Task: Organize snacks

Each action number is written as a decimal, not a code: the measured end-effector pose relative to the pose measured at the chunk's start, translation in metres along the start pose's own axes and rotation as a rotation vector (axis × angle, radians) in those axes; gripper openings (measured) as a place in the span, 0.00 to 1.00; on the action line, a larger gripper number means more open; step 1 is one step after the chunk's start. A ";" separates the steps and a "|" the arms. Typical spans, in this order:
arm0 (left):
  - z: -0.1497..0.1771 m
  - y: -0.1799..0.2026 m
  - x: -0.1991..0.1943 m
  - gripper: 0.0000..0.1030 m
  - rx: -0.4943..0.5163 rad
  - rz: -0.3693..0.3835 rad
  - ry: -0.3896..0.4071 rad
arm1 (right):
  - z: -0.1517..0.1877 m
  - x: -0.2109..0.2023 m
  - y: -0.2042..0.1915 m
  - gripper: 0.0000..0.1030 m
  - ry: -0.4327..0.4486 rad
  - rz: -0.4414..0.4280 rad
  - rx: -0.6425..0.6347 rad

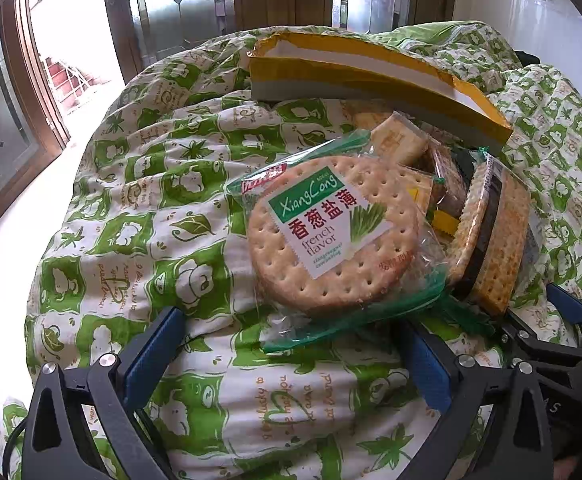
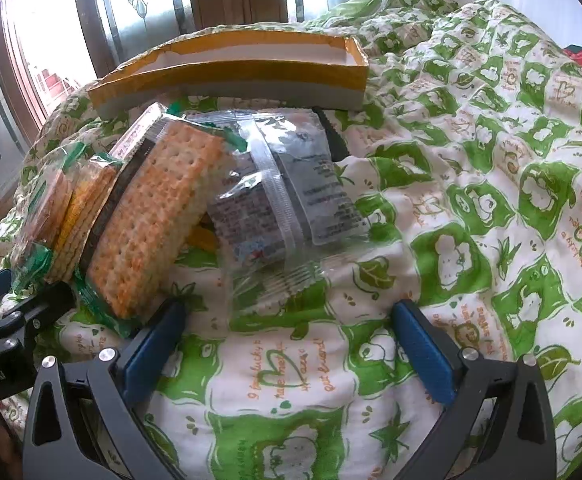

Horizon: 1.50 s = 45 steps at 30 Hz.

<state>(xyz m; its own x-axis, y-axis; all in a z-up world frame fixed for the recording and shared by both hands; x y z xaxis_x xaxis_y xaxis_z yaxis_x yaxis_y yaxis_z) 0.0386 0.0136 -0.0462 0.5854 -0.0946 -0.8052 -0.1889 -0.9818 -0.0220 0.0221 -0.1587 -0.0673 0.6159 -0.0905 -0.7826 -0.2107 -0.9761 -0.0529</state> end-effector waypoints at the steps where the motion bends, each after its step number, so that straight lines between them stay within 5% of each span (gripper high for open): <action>1: -0.001 0.000 0.000 0.99 0.002 0.000 0.001 | 0.000 0.001 0.000 1.00 -0.001 0.004 -0.002; 7: -0.012 0.002 -0.026 0.99 0.018 -0.015 0.074 | -0.006 -0.015 0.004 1.00 -0.046 -0.059 0.024; 12: -0.019 0.001 -0.046 0.99 0.005 0.012 0.104 | -0.031 -0.080 0.004 1.00 0.163 -0.082 -0.038; 17: -0.023 -0.001 -0.052 0.99 -0.027 0.027 0.082 | -0.052 -0.115 0.013 1.00 0.259 -0.115 -0.037; 32: -0.022 0.008 -0.056 0.99 -0.006 0.038 0.049 | -0.040 -0.113 0.010 1.00 0.113 -0.148 -0.069; 45: -0.019 0.010 -0.051 0.99 0.002 0.047 0.037 | -0.038 -0.108 0.007 1.00 0.085 -0.144 -0.078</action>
Point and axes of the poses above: each gripper's, at about its wrist camera, not at the fingertips, and x roughly the way its jaws point, y to its right, z to its underside, the point moved 7 cm from there along x, roughly the way its jaws point, and after that the axes turned 2 degrees about x, right-handed, at the moved point
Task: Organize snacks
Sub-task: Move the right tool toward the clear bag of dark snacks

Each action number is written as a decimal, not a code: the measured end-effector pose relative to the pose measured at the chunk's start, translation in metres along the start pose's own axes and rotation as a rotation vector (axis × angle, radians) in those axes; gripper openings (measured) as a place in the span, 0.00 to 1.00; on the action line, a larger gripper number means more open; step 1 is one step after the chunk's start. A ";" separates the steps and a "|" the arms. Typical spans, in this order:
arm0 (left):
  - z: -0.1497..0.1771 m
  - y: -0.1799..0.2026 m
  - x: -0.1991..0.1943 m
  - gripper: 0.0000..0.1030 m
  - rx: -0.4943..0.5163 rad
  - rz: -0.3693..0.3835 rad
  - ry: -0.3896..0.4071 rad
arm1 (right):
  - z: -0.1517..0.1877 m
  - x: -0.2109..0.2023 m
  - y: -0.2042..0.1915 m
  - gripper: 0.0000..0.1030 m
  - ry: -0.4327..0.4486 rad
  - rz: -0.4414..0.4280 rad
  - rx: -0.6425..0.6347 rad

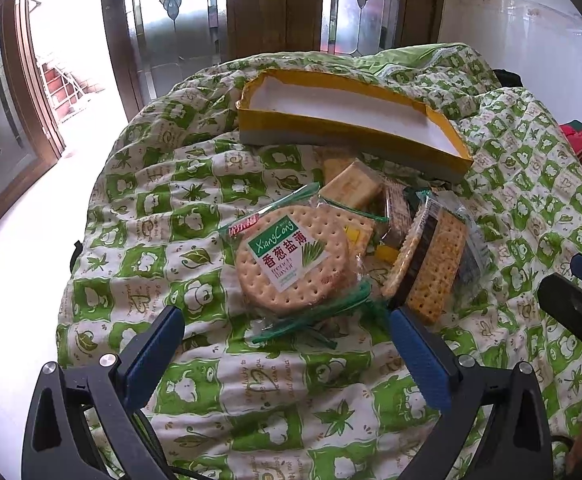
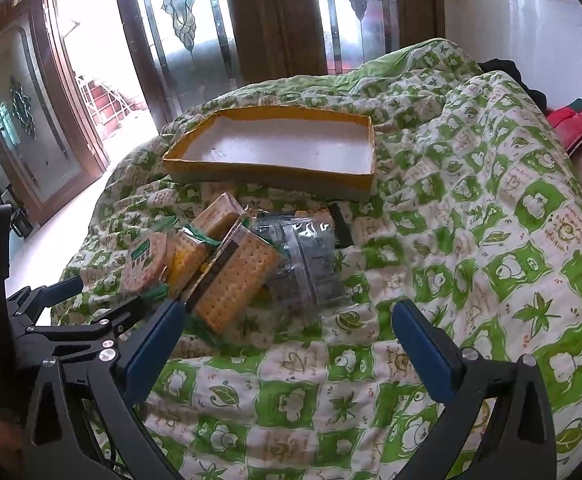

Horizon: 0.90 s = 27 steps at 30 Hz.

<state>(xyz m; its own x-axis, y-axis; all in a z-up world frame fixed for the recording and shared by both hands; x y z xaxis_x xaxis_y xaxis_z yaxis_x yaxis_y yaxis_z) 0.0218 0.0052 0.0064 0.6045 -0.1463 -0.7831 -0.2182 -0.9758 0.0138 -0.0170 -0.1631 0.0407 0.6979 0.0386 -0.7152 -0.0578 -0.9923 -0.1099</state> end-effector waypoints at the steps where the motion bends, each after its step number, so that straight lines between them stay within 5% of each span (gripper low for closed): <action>1: 0.001 0.001 0.000 0.99 -0.001 0.003 -0.001 | 0.000 0.000 0.000 1.00 -0.001 0.000 0.000; 27: 0.000 0.029 0.000 0.99 0.038 0.060 -0.010 | -0.015 0.007 0.018 1.00 -0.033 0.068 -0.053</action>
Point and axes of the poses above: each gripper's, at about its wrist camera, not at the fingertips, and x roughly the way its jaws point, y to its right, z to its underside, the point moved 7 cm from there along x, roughly the way its jaws point, and after that the axes turned 2 degrees about x, right-handed, at the moved point
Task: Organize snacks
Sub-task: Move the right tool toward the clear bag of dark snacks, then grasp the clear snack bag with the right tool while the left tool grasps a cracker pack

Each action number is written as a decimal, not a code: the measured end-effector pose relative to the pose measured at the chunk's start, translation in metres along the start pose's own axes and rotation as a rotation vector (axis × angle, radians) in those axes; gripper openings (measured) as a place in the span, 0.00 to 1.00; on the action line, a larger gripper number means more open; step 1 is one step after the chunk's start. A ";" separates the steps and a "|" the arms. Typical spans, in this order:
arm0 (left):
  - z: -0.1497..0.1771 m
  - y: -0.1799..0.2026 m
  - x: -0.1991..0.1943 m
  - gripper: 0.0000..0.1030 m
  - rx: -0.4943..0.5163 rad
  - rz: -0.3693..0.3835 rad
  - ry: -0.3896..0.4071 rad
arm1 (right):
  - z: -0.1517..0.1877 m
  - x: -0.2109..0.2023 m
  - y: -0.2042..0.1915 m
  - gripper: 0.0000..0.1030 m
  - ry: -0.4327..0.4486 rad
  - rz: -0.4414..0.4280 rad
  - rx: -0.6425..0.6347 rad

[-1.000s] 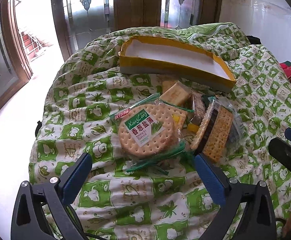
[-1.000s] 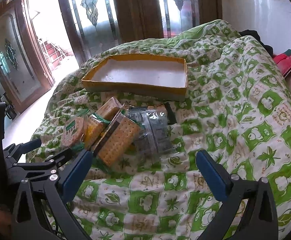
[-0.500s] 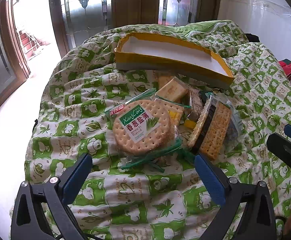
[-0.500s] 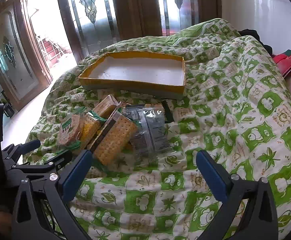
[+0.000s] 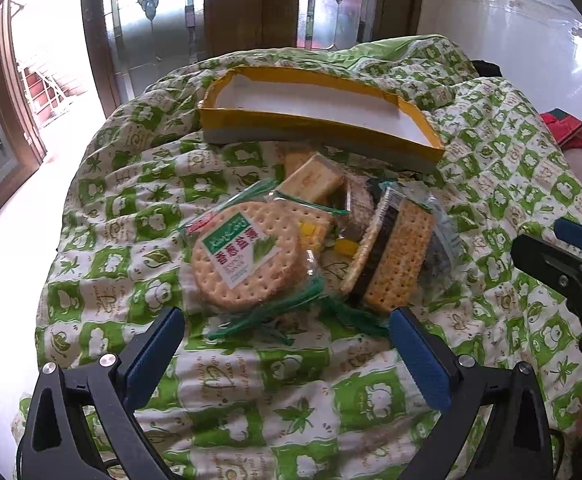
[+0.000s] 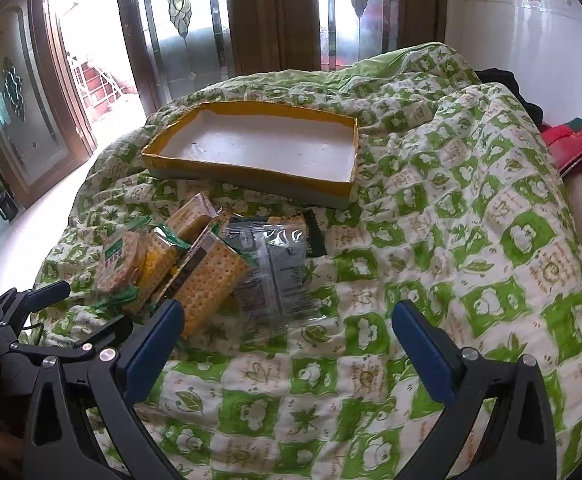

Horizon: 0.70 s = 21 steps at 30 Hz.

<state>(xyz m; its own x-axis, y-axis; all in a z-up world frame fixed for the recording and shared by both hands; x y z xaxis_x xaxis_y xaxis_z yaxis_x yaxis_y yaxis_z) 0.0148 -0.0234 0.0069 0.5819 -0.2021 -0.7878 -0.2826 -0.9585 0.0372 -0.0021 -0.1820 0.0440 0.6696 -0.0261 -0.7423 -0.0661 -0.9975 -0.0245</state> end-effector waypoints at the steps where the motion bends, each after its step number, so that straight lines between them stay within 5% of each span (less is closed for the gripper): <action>1: 0.000 0.002 0.000 0.99 0.005 0.002 -0.001 | -0.001 0.001 0.000 1.00 -0.003 0.001 -0.007; 13: -0.006 0.037 0.007 0.99 0.100 0.069 -0.009 | -0.006 0.025 0.005 1.00 -0.113 -0.037 -0.084; 21: -0.020 0.060 0.027 0.90 0.185 0.071 -0.027 | -0.014 0.047 0.012 0.99 -0.182 -0.071 -0.063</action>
Point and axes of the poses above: each gripper's, at about its wrist camera, not at the fingertips, and x roughly the way its jaws point, y to its right, z to its underside, the point moved 7 cm from there along x, roughly the way its jaws point, and after that the axes turned 2 degrees about x, right-handed, at the moved point
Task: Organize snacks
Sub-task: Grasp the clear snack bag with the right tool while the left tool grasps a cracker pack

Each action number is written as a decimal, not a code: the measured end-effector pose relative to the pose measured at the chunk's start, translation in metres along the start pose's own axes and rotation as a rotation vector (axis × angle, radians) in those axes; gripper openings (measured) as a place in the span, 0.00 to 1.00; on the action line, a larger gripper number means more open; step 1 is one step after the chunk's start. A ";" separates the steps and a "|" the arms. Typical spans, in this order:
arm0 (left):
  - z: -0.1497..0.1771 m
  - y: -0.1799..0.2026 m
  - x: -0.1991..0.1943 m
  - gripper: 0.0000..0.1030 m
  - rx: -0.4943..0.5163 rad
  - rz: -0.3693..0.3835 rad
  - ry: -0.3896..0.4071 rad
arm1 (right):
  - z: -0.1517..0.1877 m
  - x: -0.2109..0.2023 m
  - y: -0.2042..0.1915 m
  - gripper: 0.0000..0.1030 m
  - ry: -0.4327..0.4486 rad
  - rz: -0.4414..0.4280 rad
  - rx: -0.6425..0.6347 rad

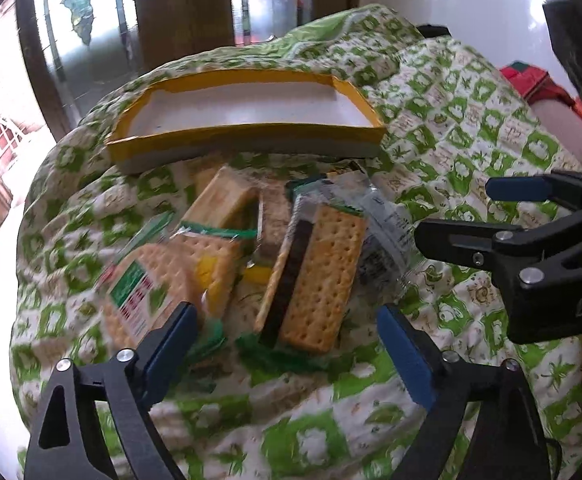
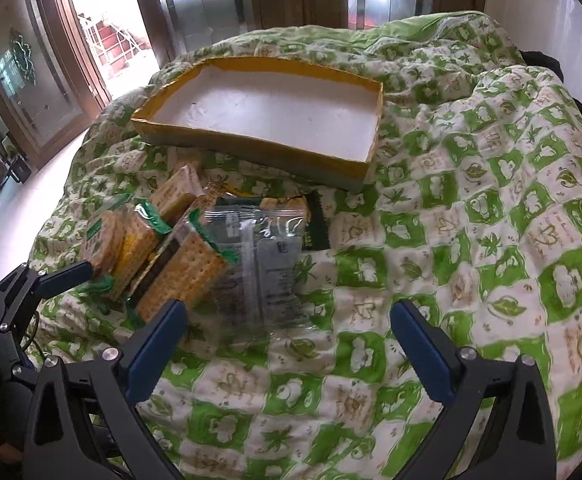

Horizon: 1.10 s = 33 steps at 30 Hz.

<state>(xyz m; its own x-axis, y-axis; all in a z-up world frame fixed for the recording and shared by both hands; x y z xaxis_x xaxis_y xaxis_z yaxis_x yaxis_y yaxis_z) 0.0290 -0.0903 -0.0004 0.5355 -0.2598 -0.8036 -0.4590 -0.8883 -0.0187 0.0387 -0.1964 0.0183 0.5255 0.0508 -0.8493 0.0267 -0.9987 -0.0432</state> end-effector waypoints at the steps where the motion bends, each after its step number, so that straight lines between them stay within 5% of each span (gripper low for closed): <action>1: -0.002 0.002 0.003 0.89 0.012 -0.005 0.000 | -0.001 0.001 0.002 0.99 -0.003 0.000 0.005; 4: -0.010 0.009 0.010 0.88 0.043 -0.010 0.005 | -0.003 0.004 0.008 0.99 -0.008 0.005 0.020; 10: -0.007 0.004 0.035 0.55 -0.001 0.031 -0.064 | -0.001 0.013 0.008 0.99 -0.034 -0.001 0.018; 24: 0.019 -0.021 0.019 0.53 -0.120 0.046 -0.052 | 0.001 0.056 -0.024 0.98 -0.130 -0.073 -0.041; 28: 0.018 -0.020 0.019 0.53 -0.119 0.044 -0.053 | -0.001 0.070 -0.030 0.72 -0.151 -0.078 -0.044; 33: 0.018 -0.020 0.018 0.53 -0.123 0.047 -0.054 | -0.001 0.073 -0.027 0.62 -0.146 -0.089 -0.022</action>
<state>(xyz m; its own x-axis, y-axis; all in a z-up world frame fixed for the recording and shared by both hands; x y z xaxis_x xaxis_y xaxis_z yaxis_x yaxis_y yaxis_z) 0.0351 -0.0701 -0.0256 0.4751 -0.2849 -0.8325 -0.3906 -0.9161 0.0906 0.0768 -0.1655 -0.0421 0.3913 0.1368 -0.9101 0.0873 -0.9900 -0.1113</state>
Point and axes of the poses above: each gripper's, at about its wrist camera, not at the fingertips, and x roughly the way its jaws point, y to its right, z to its underside, the point moved 7 cm from there along x, roughly the way its jaws point, and after that the axes turned 2 degrees about x, right-handed, at the moved point
